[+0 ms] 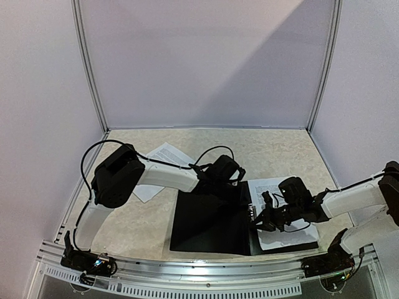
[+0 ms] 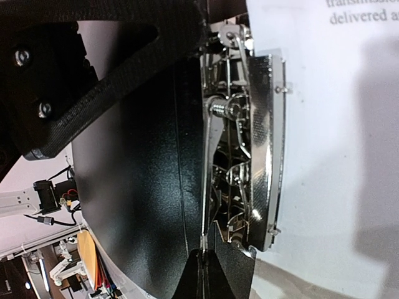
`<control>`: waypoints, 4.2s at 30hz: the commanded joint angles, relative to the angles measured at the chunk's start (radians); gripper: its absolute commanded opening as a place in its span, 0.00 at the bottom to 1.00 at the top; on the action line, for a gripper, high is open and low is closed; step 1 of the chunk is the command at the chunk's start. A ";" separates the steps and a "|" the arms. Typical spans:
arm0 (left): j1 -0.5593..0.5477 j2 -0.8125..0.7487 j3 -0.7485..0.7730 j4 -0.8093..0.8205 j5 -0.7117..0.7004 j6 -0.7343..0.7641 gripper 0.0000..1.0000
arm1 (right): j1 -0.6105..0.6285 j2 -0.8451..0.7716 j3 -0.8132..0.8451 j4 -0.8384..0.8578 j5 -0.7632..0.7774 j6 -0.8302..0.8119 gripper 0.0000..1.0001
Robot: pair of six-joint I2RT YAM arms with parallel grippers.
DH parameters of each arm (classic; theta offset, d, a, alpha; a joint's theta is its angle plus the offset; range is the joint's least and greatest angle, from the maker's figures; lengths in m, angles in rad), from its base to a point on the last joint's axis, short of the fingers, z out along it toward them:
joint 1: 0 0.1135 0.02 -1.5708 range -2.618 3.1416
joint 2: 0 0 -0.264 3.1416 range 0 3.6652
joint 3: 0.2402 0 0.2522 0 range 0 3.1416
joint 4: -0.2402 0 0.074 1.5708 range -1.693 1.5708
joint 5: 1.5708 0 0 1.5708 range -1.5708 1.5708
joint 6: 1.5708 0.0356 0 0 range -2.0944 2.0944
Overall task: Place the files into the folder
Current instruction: Clamp the file and folder with some files, then rotate the folder with some files at the center of the board.
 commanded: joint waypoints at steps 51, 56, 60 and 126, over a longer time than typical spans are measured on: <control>0.019 0.058 -0.081 -0.090 -0.060 0.046 0.00 | 0.015 0.169 -0.035 0.006 -0.124 -0.038 0.11; 0.019 0.058 -0.080 -0.089 -0.059 0.046 0.00 | 0.015 0.142 -0.011 -0.038 -0.108 -0.054 0.14; 0.019 0.058 -0.075 -0.089 -0.058 0.047 0.00 | 0.015 0.130 0.002 -0.049 -0.119 -0.061 0.17; -0.029 -0.983 -0.944 -0.582 -0.192 0.091 0.95 | -0.465 0.980 1.636 -0.931 0.407 -0.609 0.88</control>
